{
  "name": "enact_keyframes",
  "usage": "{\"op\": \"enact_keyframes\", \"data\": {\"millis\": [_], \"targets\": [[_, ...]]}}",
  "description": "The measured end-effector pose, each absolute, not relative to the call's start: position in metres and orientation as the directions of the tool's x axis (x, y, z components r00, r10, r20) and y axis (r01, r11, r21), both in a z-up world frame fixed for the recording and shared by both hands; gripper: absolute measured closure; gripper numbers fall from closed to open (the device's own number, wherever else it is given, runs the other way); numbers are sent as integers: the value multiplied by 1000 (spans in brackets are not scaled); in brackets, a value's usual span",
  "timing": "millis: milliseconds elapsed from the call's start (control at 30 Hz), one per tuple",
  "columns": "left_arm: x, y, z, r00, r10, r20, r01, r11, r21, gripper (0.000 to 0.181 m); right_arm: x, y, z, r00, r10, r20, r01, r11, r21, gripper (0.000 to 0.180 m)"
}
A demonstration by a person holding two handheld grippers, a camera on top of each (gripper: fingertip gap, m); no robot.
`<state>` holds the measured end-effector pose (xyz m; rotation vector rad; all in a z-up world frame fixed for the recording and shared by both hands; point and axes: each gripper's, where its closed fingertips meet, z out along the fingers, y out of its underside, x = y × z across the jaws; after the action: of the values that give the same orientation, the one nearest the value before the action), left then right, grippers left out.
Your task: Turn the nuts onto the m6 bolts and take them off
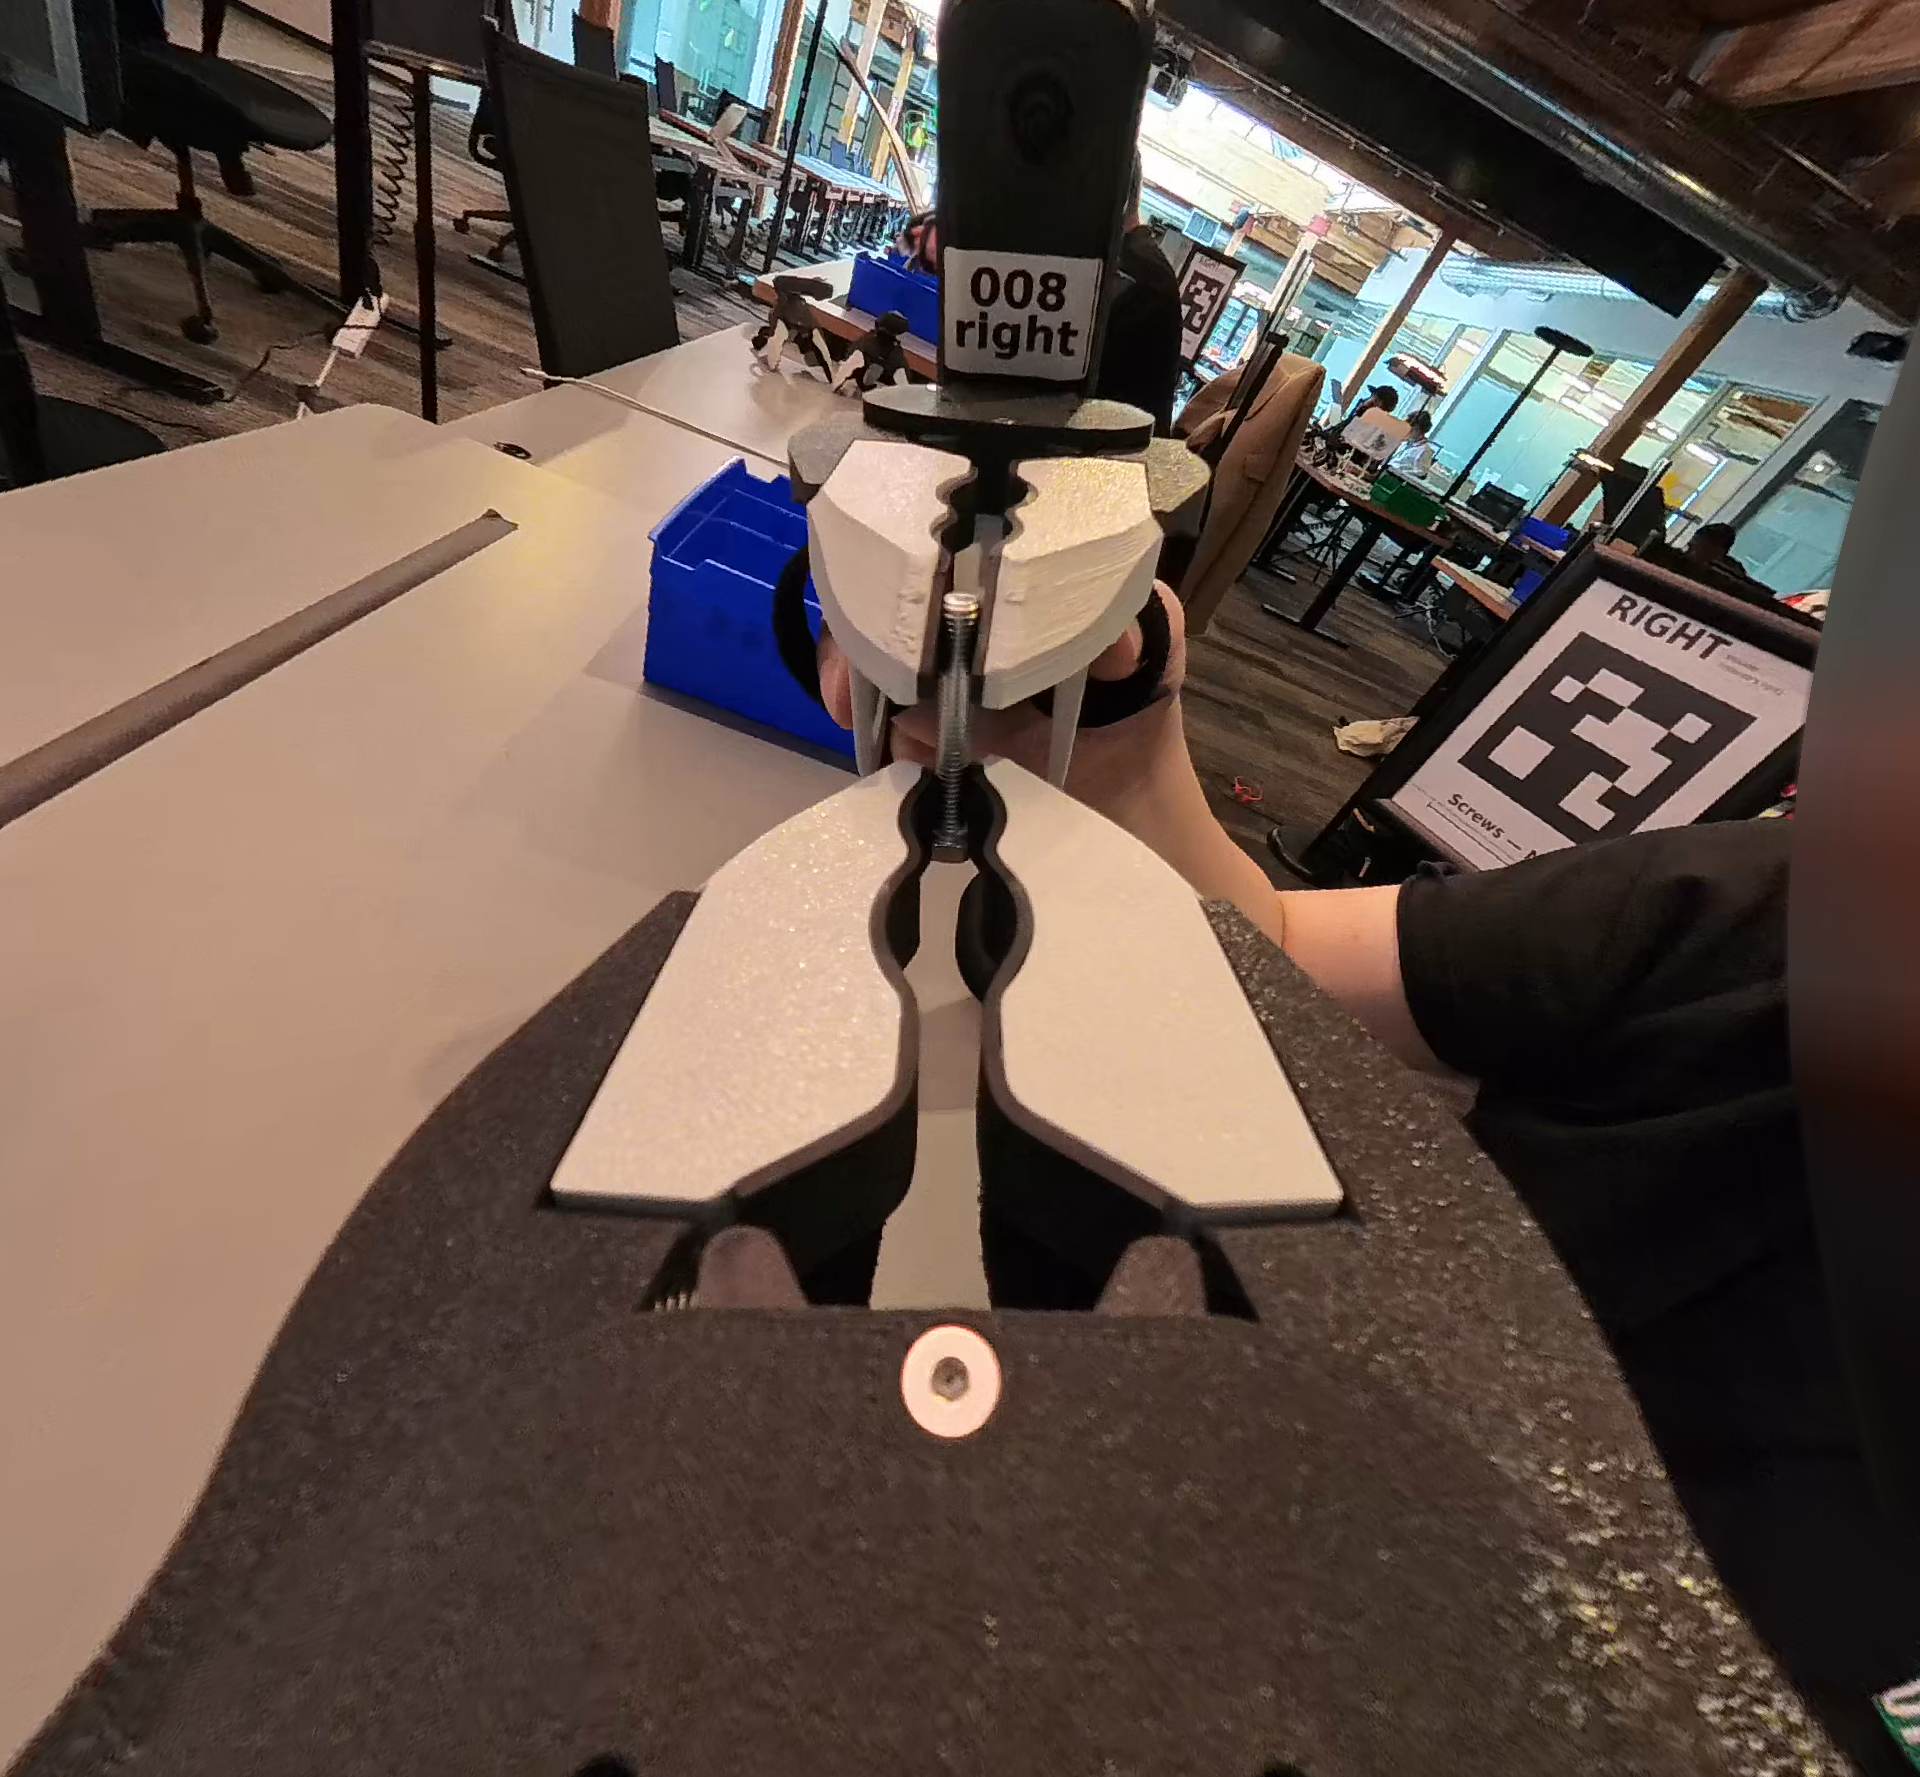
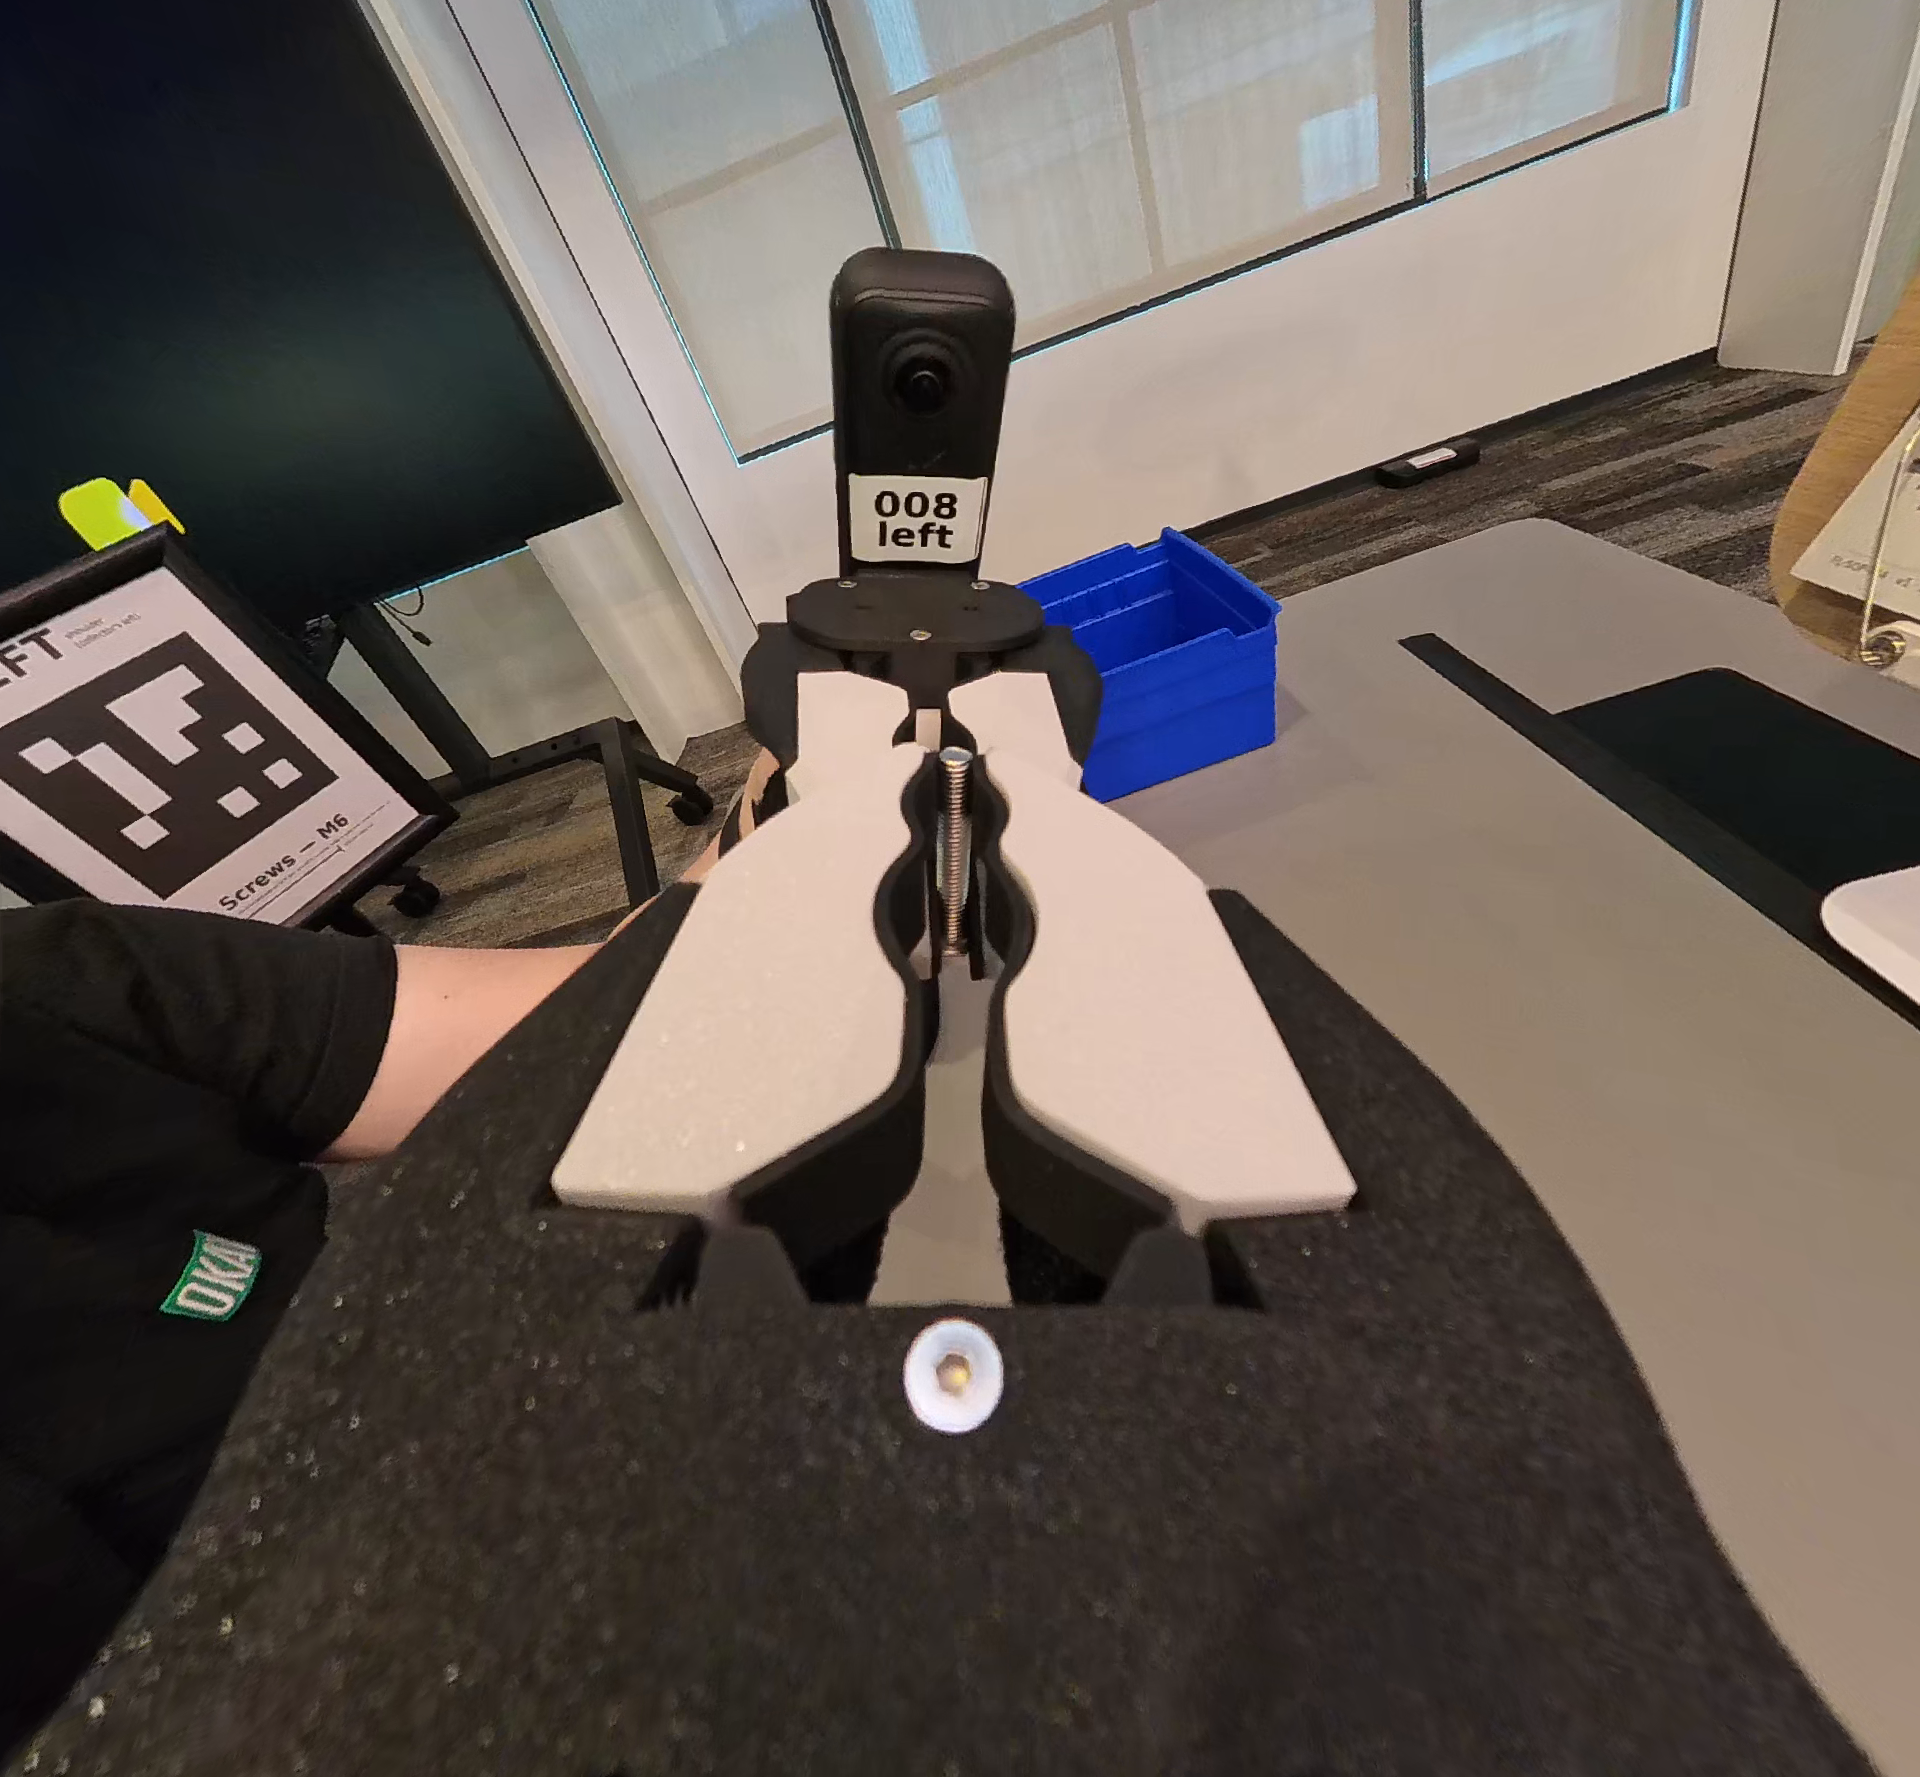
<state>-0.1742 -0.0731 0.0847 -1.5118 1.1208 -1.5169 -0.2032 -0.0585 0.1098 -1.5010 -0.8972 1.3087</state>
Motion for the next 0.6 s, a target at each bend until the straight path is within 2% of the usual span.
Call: {"op": "enact_keyframes", "data": {"millis": [100,133,200,233,300,367,433,500,600], "targets": [[-175,-72,86,-64,-926,372,-81,-367,-927,176,-204,-58,112,175,937,-302,-56,-297,-953,175],[-176,-72,87,-65,-927,369,-76,-364,-928,176,-203,-58,113,180,941,-286,-54,-281,-958,170],[-180,-69,90,-53,-936,347,-61,-344,-937,176,-194,-55,116,235,944,-233,-22,-235,-972,146],[-183,-67,91,-44,-942,332,-55,-330,-943,176,-183,-52,118,282,942,-181,-4,-188,-982,145],[-192,-59,92,-1,-951,310,-48,-309,-950,176,-158,-47,117,361,931,-55,66,-84,-994,154],[-204,-46,90,80,-959,272,-53,-277,-960,176,-143,-50,95,342,940,16,202,-57,-978,164],[-216,-35,89,151,-963,223,-64,-235,-970,176,-136,-51,45,291,954,69,444,-71,-893,165],[-227,-25,87,214,-959,187,-77,-208,-975,176,-131,-45,-12,237,959,158,683,-49,-729,165],[-240,-14,84,267,-949,169,-87,-198,-976,176,-143,-52,-79,117,989,85,861,-58,-505,173]]}}
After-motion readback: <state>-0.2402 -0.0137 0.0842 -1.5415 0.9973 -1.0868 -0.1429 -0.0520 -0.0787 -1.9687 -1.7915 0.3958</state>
